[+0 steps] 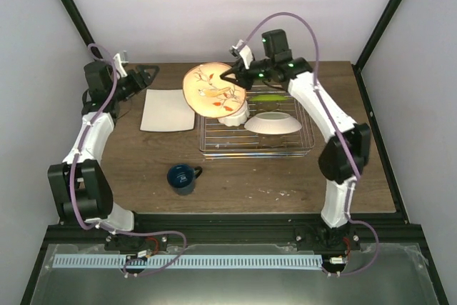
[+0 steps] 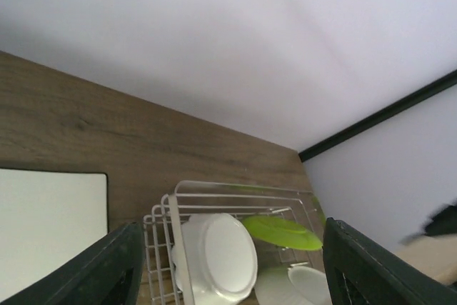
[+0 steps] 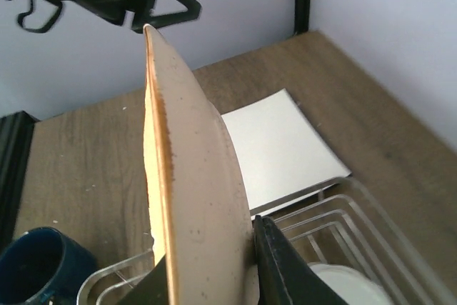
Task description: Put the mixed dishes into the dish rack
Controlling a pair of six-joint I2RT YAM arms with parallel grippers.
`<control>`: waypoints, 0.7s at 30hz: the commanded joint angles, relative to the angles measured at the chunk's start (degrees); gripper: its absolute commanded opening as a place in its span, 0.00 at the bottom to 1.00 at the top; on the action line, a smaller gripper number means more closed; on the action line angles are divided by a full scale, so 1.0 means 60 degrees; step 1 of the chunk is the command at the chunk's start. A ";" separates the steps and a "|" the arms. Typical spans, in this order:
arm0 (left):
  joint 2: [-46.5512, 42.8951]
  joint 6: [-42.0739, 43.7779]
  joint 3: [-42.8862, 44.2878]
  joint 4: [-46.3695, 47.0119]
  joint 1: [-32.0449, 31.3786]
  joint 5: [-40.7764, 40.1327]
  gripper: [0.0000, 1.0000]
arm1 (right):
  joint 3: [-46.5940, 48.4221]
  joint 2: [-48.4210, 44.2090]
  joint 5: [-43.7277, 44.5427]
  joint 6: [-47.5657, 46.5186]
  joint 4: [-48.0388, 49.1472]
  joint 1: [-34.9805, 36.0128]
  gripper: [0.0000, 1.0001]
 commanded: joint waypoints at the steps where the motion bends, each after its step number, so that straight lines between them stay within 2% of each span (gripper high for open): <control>1: 0.0551 0.0133 0.0450 -0.0043 0.0388 0.0262 0.70 | -0.0847 -0.2189 0.0285 -0.1843 0.1207 -0.0061 0.01; 8: 0.1379 0.0031 0.1037 0.0231 0.0517 0.0409 0.71 | -0.5177 -0.5462 0.2365 -0.4352 0.4083 -0.0075 0.01; 13: 0.1930 -0.0315 0.1295 0.0754 0.0521 0.0555 0.71 | -0.5866 -0.6306 0.3983 -0.5176 0.4030 -0.0075 0.01; 18: 0.2317 -0.0494 0.1477 0.1208 0.0519 0.0691 0.71 | -0.7103 -0.7135 0.5683 -0.5891 0.5177 -0.0075 0.01; 21: 0.2337 -0.0539 0.1425 0.1434 0.0524 0.0600 0.71 | -0.7496 -0.7330 0.6253 -0.6462 0.5186 -0.0072 0.01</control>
